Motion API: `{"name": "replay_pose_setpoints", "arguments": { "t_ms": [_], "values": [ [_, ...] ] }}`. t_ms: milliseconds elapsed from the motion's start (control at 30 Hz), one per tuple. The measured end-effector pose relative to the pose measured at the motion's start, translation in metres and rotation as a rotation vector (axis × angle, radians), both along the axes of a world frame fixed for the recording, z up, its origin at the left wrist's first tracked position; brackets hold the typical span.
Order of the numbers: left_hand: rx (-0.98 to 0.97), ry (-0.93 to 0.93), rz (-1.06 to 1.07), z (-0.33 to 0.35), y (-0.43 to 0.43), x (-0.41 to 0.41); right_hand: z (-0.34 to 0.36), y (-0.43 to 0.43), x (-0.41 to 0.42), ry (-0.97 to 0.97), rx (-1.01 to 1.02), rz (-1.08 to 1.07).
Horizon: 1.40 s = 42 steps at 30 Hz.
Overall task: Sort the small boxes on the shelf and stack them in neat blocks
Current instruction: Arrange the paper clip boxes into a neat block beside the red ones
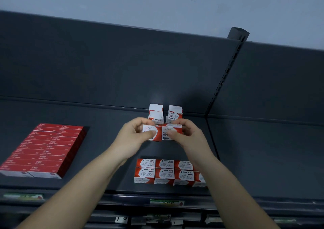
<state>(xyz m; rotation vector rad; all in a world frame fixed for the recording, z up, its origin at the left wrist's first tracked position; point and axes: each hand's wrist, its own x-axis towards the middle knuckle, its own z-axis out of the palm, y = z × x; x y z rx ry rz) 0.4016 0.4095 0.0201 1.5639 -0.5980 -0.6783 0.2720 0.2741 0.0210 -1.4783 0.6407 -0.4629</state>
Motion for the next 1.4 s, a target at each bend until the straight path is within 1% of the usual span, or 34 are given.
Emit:
{"name": "replay_pose_setpoints", "arguments": {
  "t_ms": [100, 200, 367, 467, 533, 600, 667, 767, 900, 1100, 1267, 1400],
  "values": [
    [0.117, -0.150, -0.041, -0.012, 0.001, 0.010, -0.004, -0.003, 0.001, 0.150, -0.235, 0.066],
    [0.175, -0.181, -0.117, -0.027, -0.001, 0.015, -0.015, -0.001, 0.004, 0.257, -0.372, 0.149],
    [0.279, -0.282, -0.154, -0.053, -0.001, 0.021, -0.030, -0.004, 0.006, 0.413, -0.497, 0.165],
    [0.282, -0.344, -0.257, -0.056, 0.003, 0.025, -0.035, -0.008, 0.004, 0.508, -0.563, 0.269],
    [0.283, -0.353, -0.322, -0.056, 0.006, 0.026, -0.037, -0.010, 0.003, 0.523, -0.619, 0.313],
    [0.264, -0.321, -0.365, -0.057, 0.010, 0.028, -0.036, -0.010, 0.002, 0.518, -0.673, 0.331],
    [0.229, -0.268, -0.412, -0.058, 0.014, 0.029, -0.032, -0.010, 0.000, 0.522, -0.702, 0.371],
    [0.196, -0.238, -0.472, -0.062, 0.021, 0.028, -0.027, -0.007, -0.003, 0.575, -0.695, 0.466],
    [0.118, -0.139, -0.478, -0.068, 0.027, 0.024, -0.028, -0.001, -0.011, 0.616, -0.696, 0.526],
    [0.054, -0.134, -0.452, -0.076, 0.032, 0.022, -0.030, 0.005, -0.016, 0.582, -0.749, 0.530],
    [0.054, -0.157, -0.435, -0.084, 0.033, 0.019, -0.031, 0.005, -0.015, 0.592, -0.761, 0.532],
    [0.051, -0.138, -0.428, -0.086, 0.035, 0.019, -0.031, 0.005, -0.014, 0.594, -0.773, 0.531]
  ]
}}
